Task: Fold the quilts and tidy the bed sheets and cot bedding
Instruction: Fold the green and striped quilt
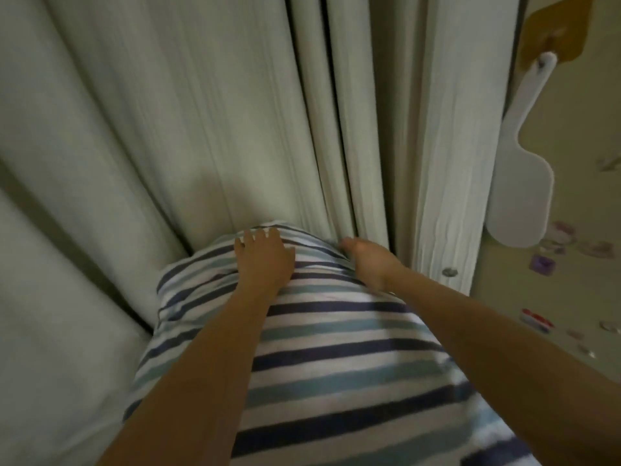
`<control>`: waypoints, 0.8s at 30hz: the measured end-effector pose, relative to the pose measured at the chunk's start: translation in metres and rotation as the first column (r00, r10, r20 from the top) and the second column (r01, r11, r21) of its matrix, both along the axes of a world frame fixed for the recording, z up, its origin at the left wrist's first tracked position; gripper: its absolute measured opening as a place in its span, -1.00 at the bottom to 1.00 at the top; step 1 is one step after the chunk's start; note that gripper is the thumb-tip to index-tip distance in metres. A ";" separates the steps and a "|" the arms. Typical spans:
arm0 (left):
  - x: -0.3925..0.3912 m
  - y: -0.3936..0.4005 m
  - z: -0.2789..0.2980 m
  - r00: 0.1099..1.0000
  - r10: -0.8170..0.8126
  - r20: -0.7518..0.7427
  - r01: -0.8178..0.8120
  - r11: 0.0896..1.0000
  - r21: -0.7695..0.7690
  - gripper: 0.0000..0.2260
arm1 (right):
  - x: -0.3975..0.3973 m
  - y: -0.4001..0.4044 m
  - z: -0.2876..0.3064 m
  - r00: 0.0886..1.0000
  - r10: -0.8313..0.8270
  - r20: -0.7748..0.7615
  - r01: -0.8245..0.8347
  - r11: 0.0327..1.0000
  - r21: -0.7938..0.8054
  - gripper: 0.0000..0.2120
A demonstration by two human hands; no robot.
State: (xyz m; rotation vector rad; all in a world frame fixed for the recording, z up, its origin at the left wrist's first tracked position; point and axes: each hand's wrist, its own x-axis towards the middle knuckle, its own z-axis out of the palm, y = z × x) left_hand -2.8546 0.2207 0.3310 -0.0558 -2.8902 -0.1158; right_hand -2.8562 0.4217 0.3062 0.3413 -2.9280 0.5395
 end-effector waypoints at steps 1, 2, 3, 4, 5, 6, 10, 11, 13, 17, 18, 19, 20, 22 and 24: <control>-0.012 -0.001 0.001 1.000 0.008 0.010 -0.009 1.000 0.019 -0.47 | -0.014 -0.006 0.000 1.000 0.023 0.001 -0.023 1.000 0.016 -0.53; -0.025 -0.003 0.002 1.000 0.021 0.020 -0.021 0.999 0.028 -0.46 | -0.030 -0.012 0.001 0.999 0.045 0.005 -0.045 0.999 0.029 -0.52; -0.039 -0.005 0.002 0.999 0.035 0.026 -0.036 0.999 0.036 -0.47 | -0.048 -0.018 0.000 0.998 0.070 0.005 -0.070 0.997 0.034 -0.52; -0.052 -0.010 0.002 0.998 0.053 0.039 -0.054 0.997 0.046 -0.47 | -0.065 -0.023 -0.001 0.995 0.096 -0.002 -0.096 0.995 0.034 -0.52; -0.059 -0.014 0.002 0.996 0.064 0.059 -0.067 0.996 0.053 -0.47 | -0.075 -0.027 -0.003 0.993 0.116 -0.011 -0.116 0.993 0.023 -0.52; -0.070 -0.021 0.000 0.993 0.089 0.082 -0.094 0.994 0.059 -0.46 | -0.090 -0.033 -0.004 0.990 0.139 -0.028 -0.139 0.990 0.015 -0.51; -0.095 -0.042 -0.010 0.960 0.174 0.218 -0.187 0.982 0.041 -0.51 | -0.141 -0.050 -0.017 0.984 0.177 -0.032 -0.178 0.983 -0.044 -0.44; -0.097 -0.045 -0.014 0.972 0.161 0.172 -0.174 0.983 0.062 -0.58 | -0.150 -0.053 -0.020 0.982 0.189 0.001 -0.188 0.977 -0.105 -0.42; -0.095 -0.051 -0.022 0.991 0.098 -0.088 -0.084 0.986 0.147 -0.68 | -0.161 -0.059 -0.026 0.962 0.249 0.111 -0.210 0.936 -0.284 -0.32; -0.078 -0.056 -0.033 0.769 0.003 -0.639 0.167 0.964 0.206 -0.84 | -0.173 -0.067 -0.033 0.895 0.362 0.260 -0.168 0.814 -0.556 -0.03; -0.075 -0.055 -0.034 0.731 -0.002 -0.682 0.196 0.958 0.207 -0.85 | -0.176 -0.067 -0.033 0.884 0.368 0.288 -0.153 0.810 -0.566 0.00; -0.073 -0.057 -0.035 0.707 0.002 -0.707 0.205 0.956 0.208 -0.85 | -0.177 -0.069 -0.034 0.875 0.358 0.325 -0.133 0.824 -0.550 0.03; -0.073 -0.058 -0.035 0.693 0.007 -0.721 0.208 0.955 0.209 -0.85 | -0.178 -0.069 -0.032 0.874 0.323 0.362 -0.100 0.851 -0.515 0.03; -0.075 -0.061 -0.034 0.692 0.027 -0.721 0.179 0.962 0.208 -0.84 | -0.181 -0.070 -0.033 0.913 0.228 0.339 -0.050 0.886 -0.462 -0.18; -0.076 -0.059 -0.033 0.715 0.067 -0.696 0.110 0.972 0.206 -0.84 | -0.187 -0.065 -0.026 0.986 0.120 0.118 -0.052 0.882 -0.468 -0.63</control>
